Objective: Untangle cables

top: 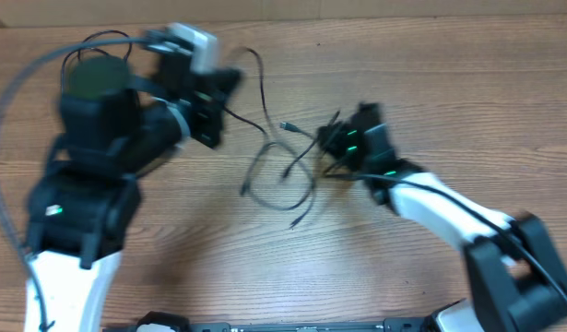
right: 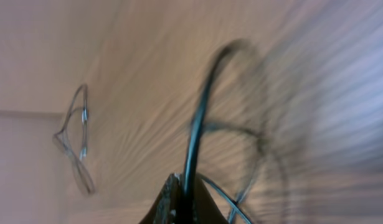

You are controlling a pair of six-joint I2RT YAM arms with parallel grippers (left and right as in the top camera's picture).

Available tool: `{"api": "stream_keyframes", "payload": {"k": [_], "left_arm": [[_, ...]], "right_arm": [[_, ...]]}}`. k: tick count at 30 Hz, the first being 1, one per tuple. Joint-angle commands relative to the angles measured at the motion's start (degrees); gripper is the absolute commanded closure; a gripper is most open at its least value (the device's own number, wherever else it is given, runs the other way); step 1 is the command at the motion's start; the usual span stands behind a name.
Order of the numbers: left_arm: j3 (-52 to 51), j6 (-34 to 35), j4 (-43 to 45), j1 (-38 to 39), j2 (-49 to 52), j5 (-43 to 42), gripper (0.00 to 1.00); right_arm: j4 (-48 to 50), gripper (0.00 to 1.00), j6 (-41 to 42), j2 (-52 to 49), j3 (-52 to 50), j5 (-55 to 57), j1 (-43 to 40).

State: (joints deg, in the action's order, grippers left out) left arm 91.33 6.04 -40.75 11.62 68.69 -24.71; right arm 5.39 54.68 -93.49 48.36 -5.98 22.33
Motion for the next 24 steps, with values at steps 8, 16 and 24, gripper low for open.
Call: {"api": "stream_keyframes", "payload": {"k": [8, 16, 24], "left_arm": [[6.7, 9.0, -9.2, -27.6, 0.2, 5.7, 0.96], [6.7, 13.6, -12.7, -38.5, 0.3, 8.0, 0.96], [6.7, 21.3, -12.7, -45.7, 1.0, 19.6, 0.96]], "right_arm": [[-18.8, 0.96, -28.0, 14.6, 1.3, 10.1, -32.6], [-19.0, 0.96, -28.2, 7.5, 1.2, 8.9, -34.9], [-20.3, 0.91, -28.2, 3.7, 1.2, 8.7, -34.8]]}}
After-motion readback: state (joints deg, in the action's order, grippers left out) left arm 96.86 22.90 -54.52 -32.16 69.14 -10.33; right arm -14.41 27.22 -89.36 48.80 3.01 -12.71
